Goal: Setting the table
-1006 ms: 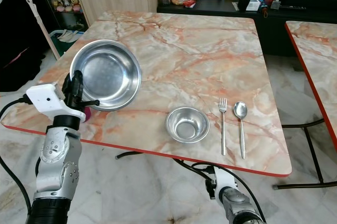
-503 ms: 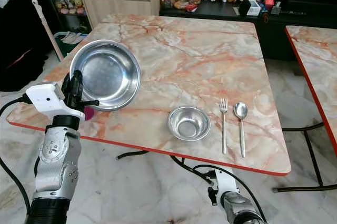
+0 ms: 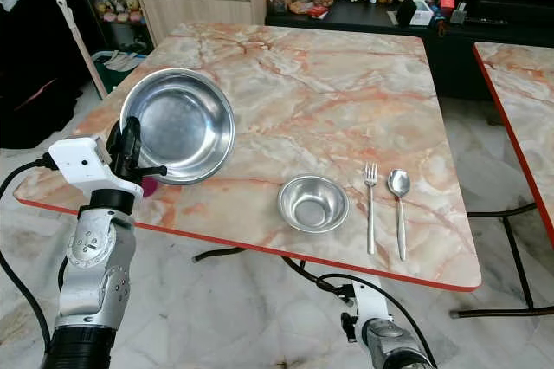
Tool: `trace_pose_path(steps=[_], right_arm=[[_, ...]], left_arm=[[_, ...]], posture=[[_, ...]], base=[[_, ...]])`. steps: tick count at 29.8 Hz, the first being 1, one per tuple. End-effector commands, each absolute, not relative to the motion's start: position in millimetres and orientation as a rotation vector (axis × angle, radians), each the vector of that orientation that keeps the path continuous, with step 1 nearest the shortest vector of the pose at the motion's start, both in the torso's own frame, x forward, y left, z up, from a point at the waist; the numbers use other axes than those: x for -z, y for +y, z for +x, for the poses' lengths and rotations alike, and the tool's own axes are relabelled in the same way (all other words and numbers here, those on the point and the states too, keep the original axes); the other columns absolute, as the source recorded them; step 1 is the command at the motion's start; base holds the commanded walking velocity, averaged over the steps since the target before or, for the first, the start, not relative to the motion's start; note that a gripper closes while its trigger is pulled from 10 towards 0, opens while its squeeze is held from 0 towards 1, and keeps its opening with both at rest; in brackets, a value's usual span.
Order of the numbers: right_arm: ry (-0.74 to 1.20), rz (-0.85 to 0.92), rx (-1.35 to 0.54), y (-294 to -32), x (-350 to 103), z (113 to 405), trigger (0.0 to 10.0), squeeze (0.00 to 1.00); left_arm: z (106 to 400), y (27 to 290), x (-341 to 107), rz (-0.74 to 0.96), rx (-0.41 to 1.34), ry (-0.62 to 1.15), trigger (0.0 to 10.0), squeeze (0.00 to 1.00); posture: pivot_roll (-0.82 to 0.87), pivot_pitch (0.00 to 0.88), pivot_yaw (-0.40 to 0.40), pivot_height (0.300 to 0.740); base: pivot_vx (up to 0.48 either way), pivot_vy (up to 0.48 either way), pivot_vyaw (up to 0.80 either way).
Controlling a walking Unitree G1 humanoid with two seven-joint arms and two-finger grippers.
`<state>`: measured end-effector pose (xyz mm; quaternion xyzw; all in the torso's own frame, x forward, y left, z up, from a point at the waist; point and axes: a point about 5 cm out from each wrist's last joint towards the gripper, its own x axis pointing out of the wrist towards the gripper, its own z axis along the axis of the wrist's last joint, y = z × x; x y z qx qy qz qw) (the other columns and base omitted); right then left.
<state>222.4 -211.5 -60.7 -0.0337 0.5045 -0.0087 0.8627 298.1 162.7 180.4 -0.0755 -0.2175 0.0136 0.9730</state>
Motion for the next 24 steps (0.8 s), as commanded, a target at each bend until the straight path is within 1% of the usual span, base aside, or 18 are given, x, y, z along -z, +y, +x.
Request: trace_pose_path(steps=[1,8,15,24], right_arm=[[1.06,-0.066,0.016,-211,62,221,10.0,0.0],[1.058,-0.067,0.006,-211,68,211,10.0,0.0],[1.077,-0.053,0.017,-211,74,199,10.0,0.0],[1.052,-0.057,-0.004,-211,74,198,10.0,0.0]], left_arm=[[295,163,-187,-0.14,-0.023,-0.462,10.0,0.0],[287,167,-189,-0.138,-0.03,-0.463,10.0,0.0],[292,166,-202,-0.145,-0.023,-0.487,10.0,0.0],[294,159,-200,-0.162,-0.003,-0.471,10.0,0.0]], posture=[[0.01,0.074,0.028,0.74],[0.03,0.083,0.047,0.74],[0.01,0.103,0.063,0.74],[0.0,0.111,0.069,0.74]], base=[[0.0,0.0,0.0],[0.0,0.0,0.0],[0.0,0.0,0.0],[0.0,0.0,0.0]])
